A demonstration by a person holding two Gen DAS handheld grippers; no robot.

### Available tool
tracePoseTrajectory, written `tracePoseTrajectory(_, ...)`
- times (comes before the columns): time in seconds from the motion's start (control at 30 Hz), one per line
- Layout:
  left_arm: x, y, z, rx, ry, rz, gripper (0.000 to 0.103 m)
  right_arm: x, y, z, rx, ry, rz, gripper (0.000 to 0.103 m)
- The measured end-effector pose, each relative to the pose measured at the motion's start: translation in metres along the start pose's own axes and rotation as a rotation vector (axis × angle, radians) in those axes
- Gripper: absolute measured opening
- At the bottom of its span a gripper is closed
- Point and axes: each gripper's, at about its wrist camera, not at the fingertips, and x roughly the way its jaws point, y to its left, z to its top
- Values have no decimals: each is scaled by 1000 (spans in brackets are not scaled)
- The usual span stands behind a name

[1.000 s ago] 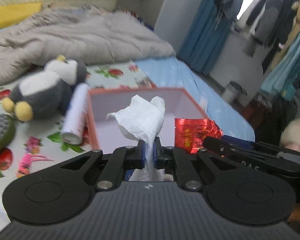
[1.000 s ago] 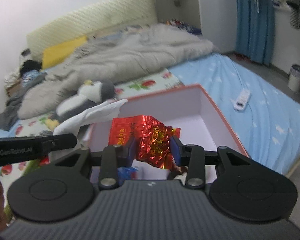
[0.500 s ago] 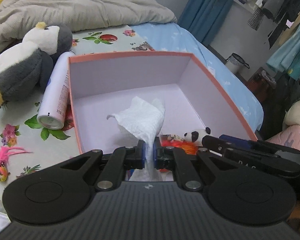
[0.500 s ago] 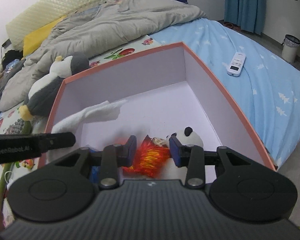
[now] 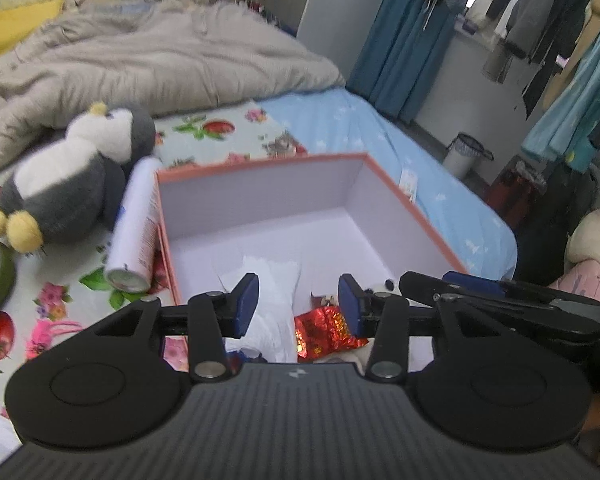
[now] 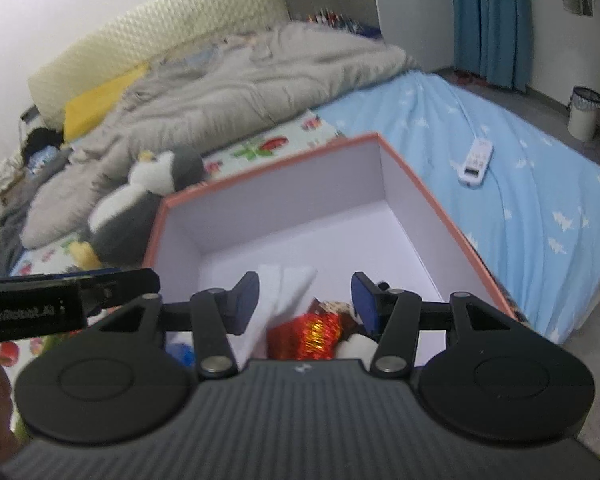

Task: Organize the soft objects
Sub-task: 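Open both tools to drop the tissue and red foil packet into the box, then withdraw both tools from the box back over the bed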

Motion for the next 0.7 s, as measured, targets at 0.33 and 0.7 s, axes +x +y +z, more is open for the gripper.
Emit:
tracePoseTrajectory(0.33, -97, -3, -14, -15, -164, 36, 50, -73, 29, 6, -41, -141, 79, 54)
tracePoseTrajectory(0.7, -185, 18, -60, -55, -267, 115, 50, -128, 66, -16, -120, -206, 158, 54)
